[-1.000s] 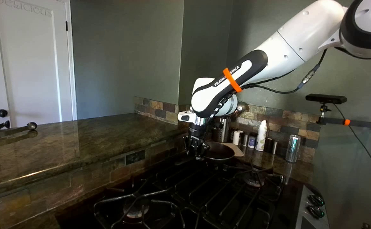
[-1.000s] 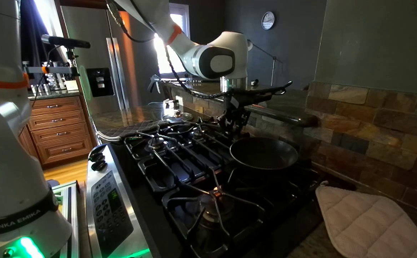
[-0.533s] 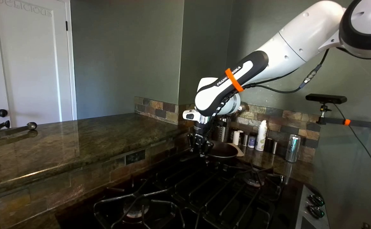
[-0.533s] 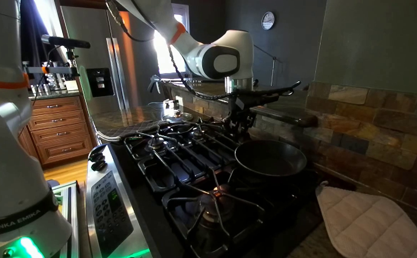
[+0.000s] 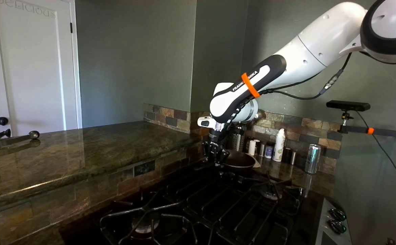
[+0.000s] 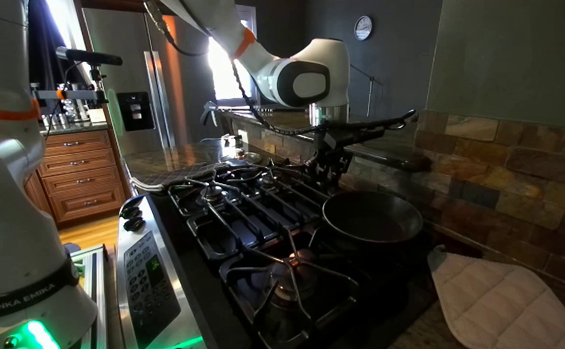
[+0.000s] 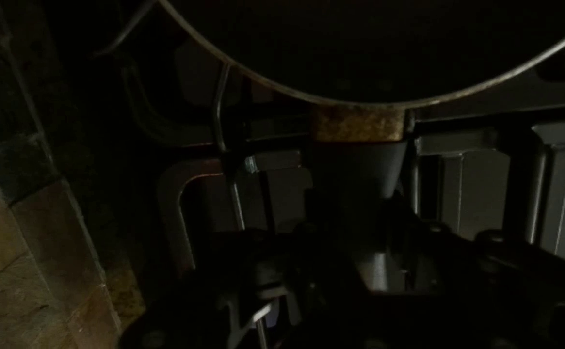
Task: Move the pan to the right.
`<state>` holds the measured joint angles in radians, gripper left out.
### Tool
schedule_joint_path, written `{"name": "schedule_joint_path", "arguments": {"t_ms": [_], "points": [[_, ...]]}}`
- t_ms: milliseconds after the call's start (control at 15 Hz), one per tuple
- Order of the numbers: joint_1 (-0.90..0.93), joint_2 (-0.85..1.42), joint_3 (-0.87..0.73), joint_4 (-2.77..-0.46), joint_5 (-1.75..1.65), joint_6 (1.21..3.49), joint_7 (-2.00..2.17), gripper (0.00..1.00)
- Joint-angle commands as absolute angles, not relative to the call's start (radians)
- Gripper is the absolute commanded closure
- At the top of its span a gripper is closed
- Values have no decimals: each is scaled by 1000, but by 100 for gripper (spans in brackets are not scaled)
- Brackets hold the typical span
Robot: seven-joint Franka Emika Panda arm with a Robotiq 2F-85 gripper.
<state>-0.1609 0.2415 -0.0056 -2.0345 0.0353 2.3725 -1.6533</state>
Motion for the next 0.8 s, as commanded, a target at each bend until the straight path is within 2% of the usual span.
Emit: {"name": "schedule_joint_path", "arguments": {"t_ms": [0,667,733], "points": [[-163,263,2,-2004,62,2379,-1681,91],[-165,310,14,-1960,69,2369,-1679,91],[-166,309,14,-1960,72,2368,-1677,67]]}}
